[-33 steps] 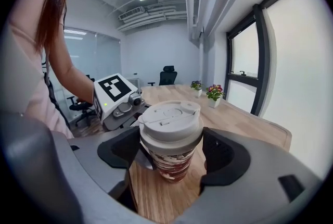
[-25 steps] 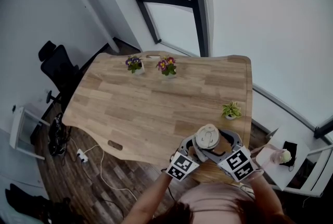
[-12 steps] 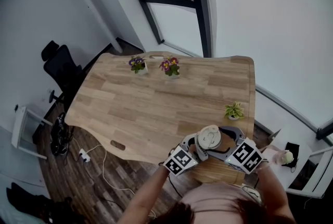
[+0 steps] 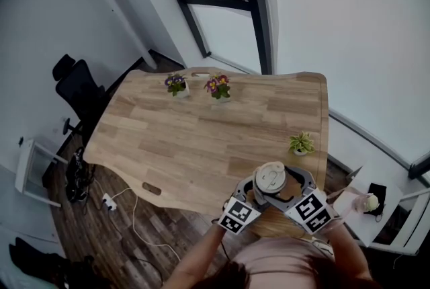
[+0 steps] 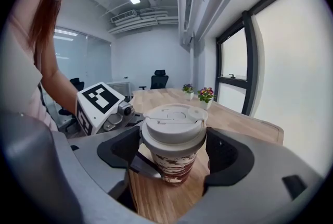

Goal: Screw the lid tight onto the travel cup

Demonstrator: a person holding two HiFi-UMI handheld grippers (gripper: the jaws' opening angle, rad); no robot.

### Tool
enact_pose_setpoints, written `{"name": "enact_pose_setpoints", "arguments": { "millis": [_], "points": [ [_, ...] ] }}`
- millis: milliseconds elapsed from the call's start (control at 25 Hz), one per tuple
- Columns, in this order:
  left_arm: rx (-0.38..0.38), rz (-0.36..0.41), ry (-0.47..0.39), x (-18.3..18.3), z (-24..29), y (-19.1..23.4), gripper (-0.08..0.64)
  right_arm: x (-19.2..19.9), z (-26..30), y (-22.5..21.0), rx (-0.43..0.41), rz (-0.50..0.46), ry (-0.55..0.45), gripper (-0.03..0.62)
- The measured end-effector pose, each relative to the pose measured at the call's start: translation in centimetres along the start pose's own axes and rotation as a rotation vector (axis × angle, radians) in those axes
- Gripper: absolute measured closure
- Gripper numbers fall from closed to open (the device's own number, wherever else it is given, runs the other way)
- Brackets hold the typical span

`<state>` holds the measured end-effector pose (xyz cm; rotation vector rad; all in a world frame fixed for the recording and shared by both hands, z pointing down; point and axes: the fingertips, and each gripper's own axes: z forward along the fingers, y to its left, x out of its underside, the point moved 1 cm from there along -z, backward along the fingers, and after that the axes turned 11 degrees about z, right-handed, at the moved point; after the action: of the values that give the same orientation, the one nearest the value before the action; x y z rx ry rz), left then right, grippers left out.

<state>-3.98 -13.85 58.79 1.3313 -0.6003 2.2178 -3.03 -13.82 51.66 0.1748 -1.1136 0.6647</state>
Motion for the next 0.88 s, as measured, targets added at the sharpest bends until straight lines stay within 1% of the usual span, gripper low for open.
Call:
{"name": "enact_pose_setpoints", "arguments": {
  "millis": [200,280,320,440,640,720,800,880],
  "points": [
    [0.141,0.057,0.031,0.06,-0.08,-0.15,0.232,-0.44,-0.41,-0.47,-0.089,-0.02,0.036,0.233],
    [0.171,0.073,0.046,0.08,0.03,-0.19,0.232,-0.52,-0.24,-0.39,-0.113,-0.043,0.045,0.233],
    [0.173,0.076,0.05,0.07,0.07,-0.17,0.232,-0.53,-0.15,-0.32,-0.117,-0.048,0.047,0.235],
    [0.134,0.057,0.045,-0.01,0.08,-0.13,0.232,-0.55,-0.12,-0.37,-0.09,-0.037,0.029,0.235],
    [0.023,-0.011,0.026,-0.13,0.43,-0.22,0.232,-0.6,-0.31,-0.58,0.042,0.031,-0.03,0.235],
    [-0.011,-0.034,0.024,-0.16,0.52,-0.26,0.232,-0.58,-0.34,-0.64,0.072,0.049,-0.044,0.235],
    [-0.018,-0.046,0.025,-0.07,0.5,-0.29,0.232,-0.56,-0.39,-0.61,0.065,0.051,-0.048,0.235],
    [0.01,-0.042,0.032,0.12,0.47,-0.28,0.233,-0.44,-0.51,-0.58,0.032,0.041,-0.035,0.235]
  ]
}}
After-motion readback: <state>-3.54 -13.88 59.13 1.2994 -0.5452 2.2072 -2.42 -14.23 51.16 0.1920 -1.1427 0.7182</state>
